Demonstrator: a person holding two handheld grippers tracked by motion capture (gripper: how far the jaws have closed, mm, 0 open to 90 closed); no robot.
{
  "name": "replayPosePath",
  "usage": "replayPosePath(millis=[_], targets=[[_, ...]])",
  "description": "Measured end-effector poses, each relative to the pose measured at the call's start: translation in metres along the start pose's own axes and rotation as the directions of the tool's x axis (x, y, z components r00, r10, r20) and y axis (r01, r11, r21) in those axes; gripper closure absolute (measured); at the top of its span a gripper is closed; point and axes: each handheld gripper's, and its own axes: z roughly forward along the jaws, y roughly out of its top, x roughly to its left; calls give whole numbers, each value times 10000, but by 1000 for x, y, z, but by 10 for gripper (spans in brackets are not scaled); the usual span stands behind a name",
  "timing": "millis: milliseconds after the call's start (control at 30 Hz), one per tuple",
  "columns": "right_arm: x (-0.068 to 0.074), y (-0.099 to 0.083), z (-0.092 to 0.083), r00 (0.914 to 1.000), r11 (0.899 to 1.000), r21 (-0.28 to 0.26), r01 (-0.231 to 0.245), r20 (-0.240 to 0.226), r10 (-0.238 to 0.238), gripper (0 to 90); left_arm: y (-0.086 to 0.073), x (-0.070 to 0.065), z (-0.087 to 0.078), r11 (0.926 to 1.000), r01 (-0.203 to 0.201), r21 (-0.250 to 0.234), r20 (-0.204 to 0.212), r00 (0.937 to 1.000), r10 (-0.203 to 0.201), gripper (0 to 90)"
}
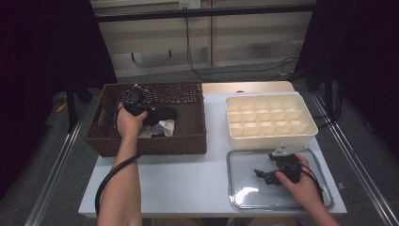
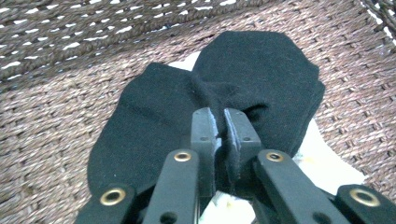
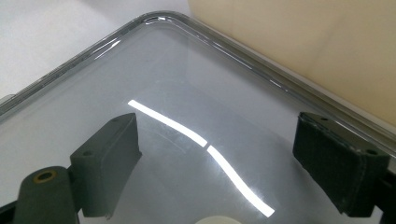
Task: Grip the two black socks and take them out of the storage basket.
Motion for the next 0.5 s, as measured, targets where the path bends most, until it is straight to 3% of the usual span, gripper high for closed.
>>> replayPosePath(millis=[67, 100, 167, 267, 500], targets=[[0, 0, 0, 10000, 10000, -3, -5, -5, 5, 140, 1, 1, -7, 9999, 118, -9, -124, 9999, -118, 841], [0, 0, 0, 10000, 10000, -5, -11, -9, 11, 141, 2, 2, -15, 9996, 258, -134, 64, 9996, -258, 840], [0, 0, 0, 10000, 10000, -3, -7, -3, 7, 141, 2, 3, -20, 9995, 215, -217, 16, 9998, -214, 840], [0, 0, 0, 10000, 10000, -8, -4, -7, 4, 141, 8, 5, -41, 9985, 381, -390, 209, 9991, -373, 843], [0, 0, 0, 10000, 10000, -7, -3, -1, 3, 141, 11, 7, -71, 9960, 563, -700, 563, 9970, -524, 844]])
